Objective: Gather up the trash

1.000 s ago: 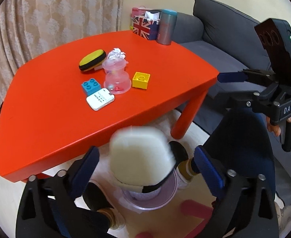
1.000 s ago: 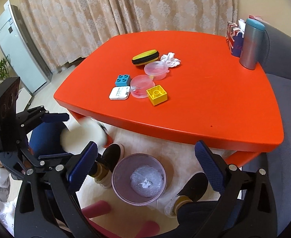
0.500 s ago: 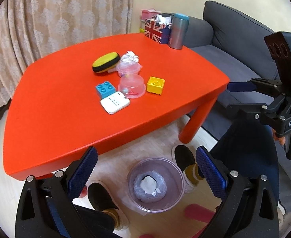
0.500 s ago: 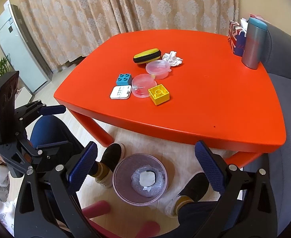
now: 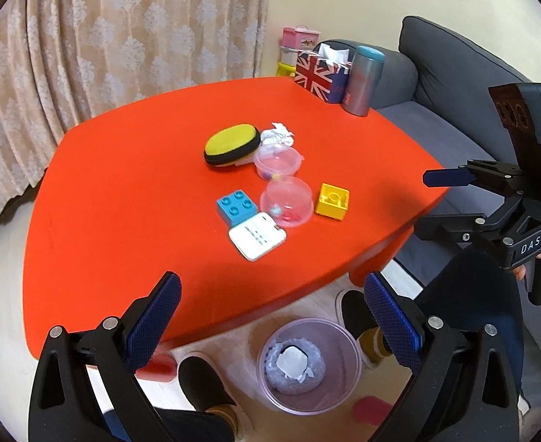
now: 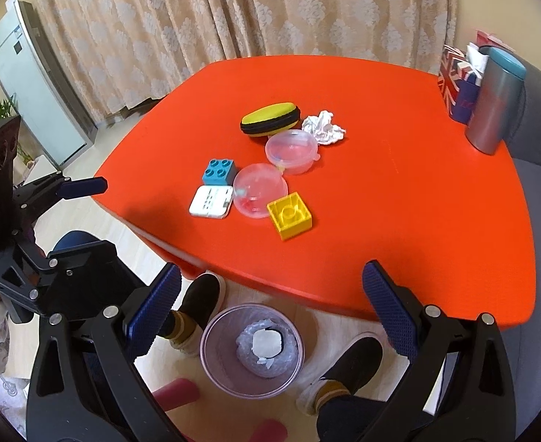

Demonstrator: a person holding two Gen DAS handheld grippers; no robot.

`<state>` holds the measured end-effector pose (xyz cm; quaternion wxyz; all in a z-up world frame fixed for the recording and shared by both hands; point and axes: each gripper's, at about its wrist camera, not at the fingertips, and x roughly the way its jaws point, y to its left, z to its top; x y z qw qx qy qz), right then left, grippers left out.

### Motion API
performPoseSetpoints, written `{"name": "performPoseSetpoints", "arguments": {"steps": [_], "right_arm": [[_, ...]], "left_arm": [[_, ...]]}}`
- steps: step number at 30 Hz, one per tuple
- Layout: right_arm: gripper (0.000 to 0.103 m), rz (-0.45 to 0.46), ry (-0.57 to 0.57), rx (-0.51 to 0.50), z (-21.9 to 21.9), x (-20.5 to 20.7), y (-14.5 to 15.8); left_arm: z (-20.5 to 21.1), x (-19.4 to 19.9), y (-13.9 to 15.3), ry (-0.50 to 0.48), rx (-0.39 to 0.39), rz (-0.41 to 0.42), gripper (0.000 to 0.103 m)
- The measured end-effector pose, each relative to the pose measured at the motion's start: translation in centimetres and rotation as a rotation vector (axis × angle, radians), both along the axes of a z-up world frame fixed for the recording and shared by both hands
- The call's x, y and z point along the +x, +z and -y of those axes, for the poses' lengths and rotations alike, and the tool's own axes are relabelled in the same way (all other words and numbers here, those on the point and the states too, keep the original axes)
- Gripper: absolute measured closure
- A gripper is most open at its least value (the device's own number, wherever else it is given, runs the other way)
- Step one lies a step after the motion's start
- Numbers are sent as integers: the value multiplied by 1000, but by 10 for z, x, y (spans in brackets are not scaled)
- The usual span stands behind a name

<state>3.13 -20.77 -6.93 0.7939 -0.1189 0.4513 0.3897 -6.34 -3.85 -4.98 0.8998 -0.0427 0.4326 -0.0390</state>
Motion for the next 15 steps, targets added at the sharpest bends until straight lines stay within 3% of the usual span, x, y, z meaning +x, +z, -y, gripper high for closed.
{"name": "performPoseSetpoints", "arguments": {"steps": [15], "right_arm": [[6,-32,101,-93,-45,48,-31]], "left_arm": [[-26,38,-9,18,-19,-40,8]]}}
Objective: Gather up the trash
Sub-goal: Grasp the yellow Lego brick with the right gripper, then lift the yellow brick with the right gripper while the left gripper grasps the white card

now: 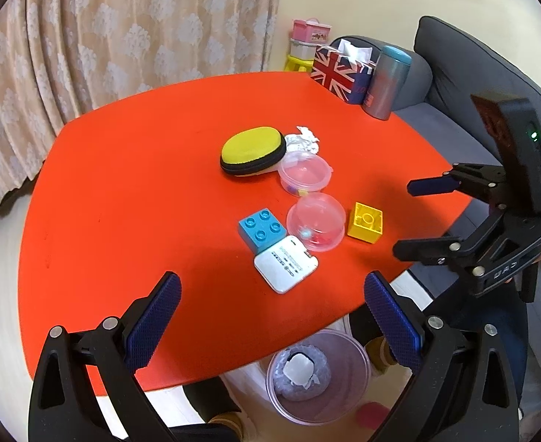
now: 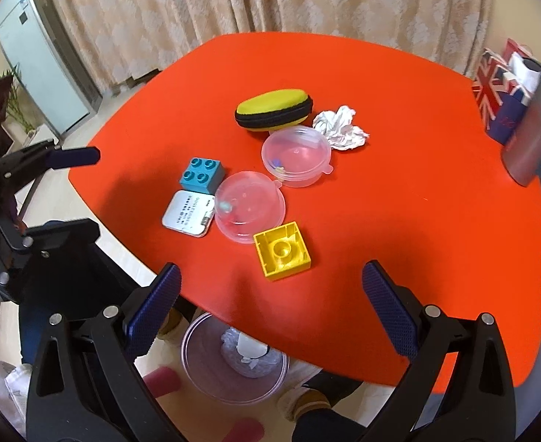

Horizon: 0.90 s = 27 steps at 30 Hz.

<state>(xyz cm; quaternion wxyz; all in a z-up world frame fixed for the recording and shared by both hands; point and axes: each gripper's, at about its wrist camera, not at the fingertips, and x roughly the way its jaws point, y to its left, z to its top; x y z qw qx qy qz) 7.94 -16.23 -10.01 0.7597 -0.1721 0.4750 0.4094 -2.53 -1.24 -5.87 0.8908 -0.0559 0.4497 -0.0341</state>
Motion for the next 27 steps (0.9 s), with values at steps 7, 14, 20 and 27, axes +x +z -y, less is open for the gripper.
{"name": "performPoseSetpoints", "arguments": {"steps": [7,14,20,27], "right_arm": [[29,-24,37,-46,-14,11,-19],[56,-26,59,-69,-20,14,-28],[69,-23,63,-68,-22,14,-29],[69,-21,21,-20,-11,17,-13]], "left_arm": [[-4,10,-8,-4,-10,-21,7],[-3,14,-15,-16,-18,-37,7],[-1,18,-18,-23,-20,-45,7],[4,25,-24,-37,-19,-58,7]]}}
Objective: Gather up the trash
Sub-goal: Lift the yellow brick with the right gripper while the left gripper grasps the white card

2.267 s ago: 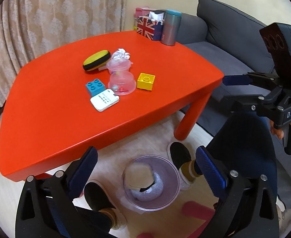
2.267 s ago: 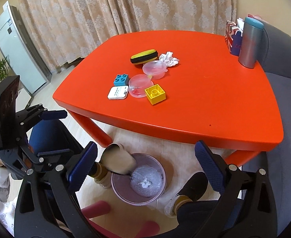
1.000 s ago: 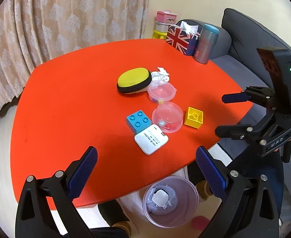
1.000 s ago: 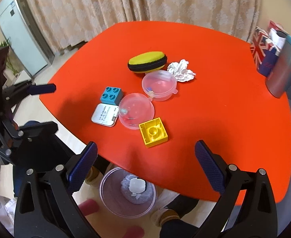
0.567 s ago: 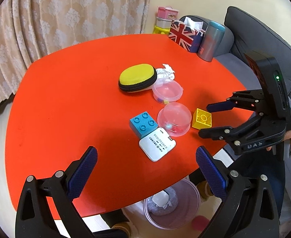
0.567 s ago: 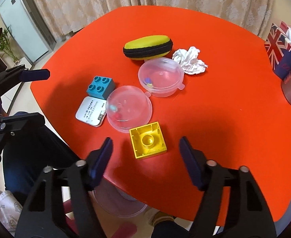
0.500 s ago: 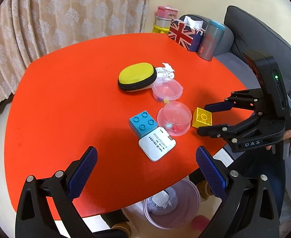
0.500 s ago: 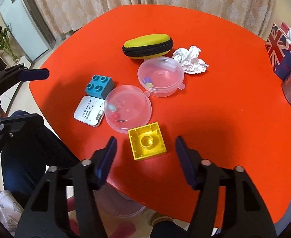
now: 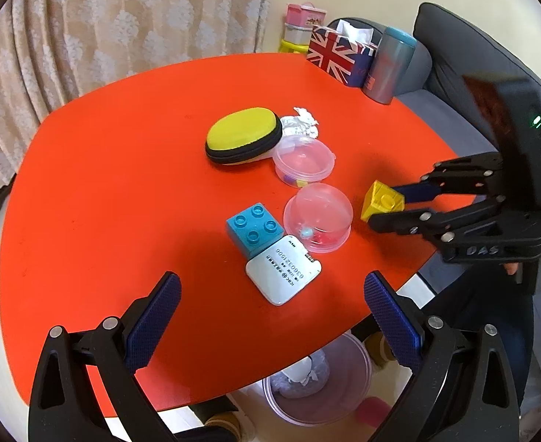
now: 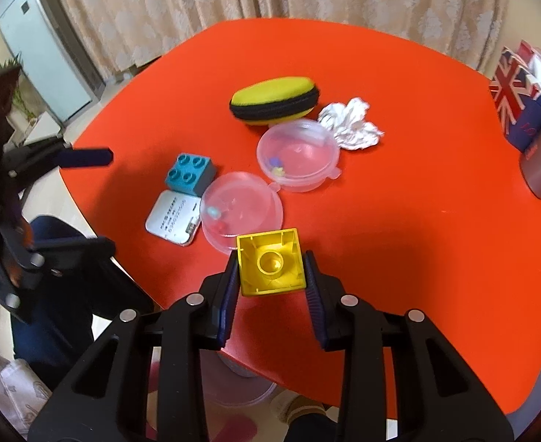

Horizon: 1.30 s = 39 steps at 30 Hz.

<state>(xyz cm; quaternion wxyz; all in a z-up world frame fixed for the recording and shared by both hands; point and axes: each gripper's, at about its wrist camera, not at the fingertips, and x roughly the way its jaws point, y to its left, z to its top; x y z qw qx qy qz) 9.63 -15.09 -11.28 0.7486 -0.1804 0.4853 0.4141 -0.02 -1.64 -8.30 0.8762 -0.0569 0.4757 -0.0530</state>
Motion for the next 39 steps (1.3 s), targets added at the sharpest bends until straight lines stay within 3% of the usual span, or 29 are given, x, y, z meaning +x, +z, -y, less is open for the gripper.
{"name": "performPoseSetpoints", "arguments": {"steps": [11,16,21,26,39], "right_arm": [[69,14,-75,30,24,5,17],[69,13,-92,38,32,5,17],[69,11,-96,45,36,2,16],[69,11,-95,51,35,2,15],[69,35,-88,72,29,-3,28]], "left_arm": [[12,24,-32,28,37,-90,8],[17,29,-38,46,63,-92,9],[20,33,-38,61,111,-86,24],[15,31,-34,56,122,-84,48],[7,19,-20,34,70,-63,48]]}}
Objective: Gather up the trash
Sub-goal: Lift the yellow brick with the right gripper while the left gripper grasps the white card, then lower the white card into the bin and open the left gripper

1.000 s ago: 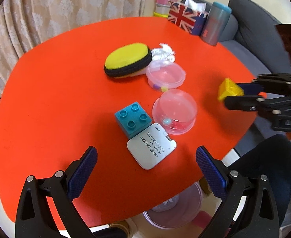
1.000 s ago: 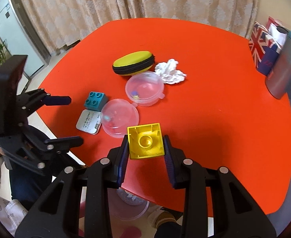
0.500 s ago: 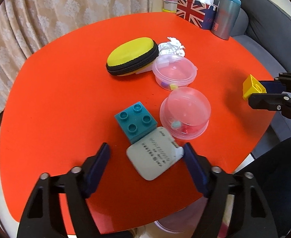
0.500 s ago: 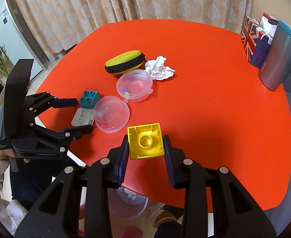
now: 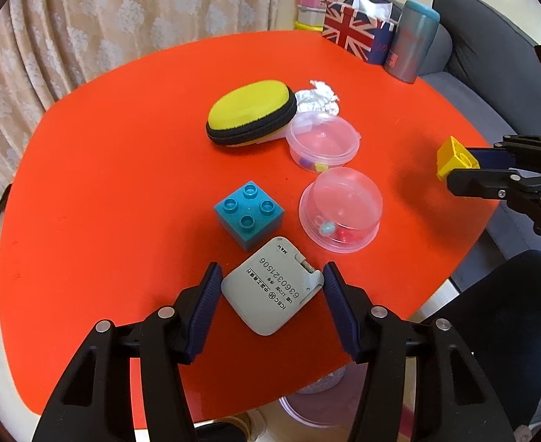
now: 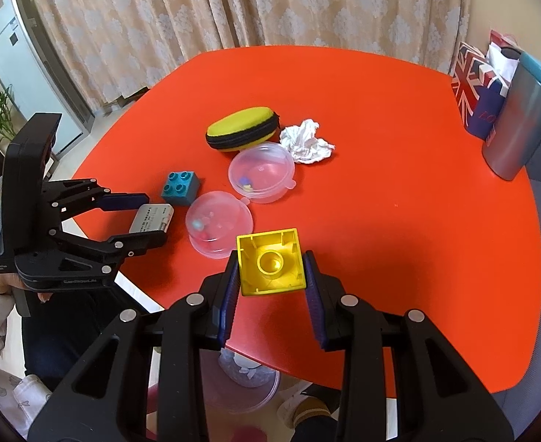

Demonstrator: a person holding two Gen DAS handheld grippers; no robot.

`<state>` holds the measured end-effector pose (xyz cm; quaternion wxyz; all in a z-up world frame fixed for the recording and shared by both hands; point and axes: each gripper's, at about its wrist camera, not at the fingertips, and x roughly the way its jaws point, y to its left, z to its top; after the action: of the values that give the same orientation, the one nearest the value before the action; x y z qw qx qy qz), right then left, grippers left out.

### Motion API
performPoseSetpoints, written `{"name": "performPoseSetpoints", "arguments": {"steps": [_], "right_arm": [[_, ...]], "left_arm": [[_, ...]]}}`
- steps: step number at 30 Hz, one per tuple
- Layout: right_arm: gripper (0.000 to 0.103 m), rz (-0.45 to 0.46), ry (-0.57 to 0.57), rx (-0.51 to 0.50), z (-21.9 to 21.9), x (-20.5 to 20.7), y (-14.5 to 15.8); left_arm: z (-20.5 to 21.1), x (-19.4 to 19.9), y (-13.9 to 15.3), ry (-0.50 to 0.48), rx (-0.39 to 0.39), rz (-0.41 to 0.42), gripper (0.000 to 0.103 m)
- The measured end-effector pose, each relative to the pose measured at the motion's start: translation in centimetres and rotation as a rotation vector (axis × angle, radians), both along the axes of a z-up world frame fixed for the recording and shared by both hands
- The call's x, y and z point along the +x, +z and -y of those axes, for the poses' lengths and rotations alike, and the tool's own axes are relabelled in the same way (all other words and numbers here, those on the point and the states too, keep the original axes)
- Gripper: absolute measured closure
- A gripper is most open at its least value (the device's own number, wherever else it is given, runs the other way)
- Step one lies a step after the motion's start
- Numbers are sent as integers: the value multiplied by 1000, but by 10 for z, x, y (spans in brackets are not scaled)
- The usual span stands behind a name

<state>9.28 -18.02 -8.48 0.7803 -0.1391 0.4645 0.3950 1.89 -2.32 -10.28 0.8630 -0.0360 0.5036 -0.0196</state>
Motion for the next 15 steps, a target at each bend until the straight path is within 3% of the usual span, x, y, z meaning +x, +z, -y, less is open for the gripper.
{"name": "performPoseSetpoints", "arguments": {"steps": [15], "right_arm": [[69,43,44,52,11,-55,37]], "left_arm": [[17,-60,52,-82,-21,95,48]]}}
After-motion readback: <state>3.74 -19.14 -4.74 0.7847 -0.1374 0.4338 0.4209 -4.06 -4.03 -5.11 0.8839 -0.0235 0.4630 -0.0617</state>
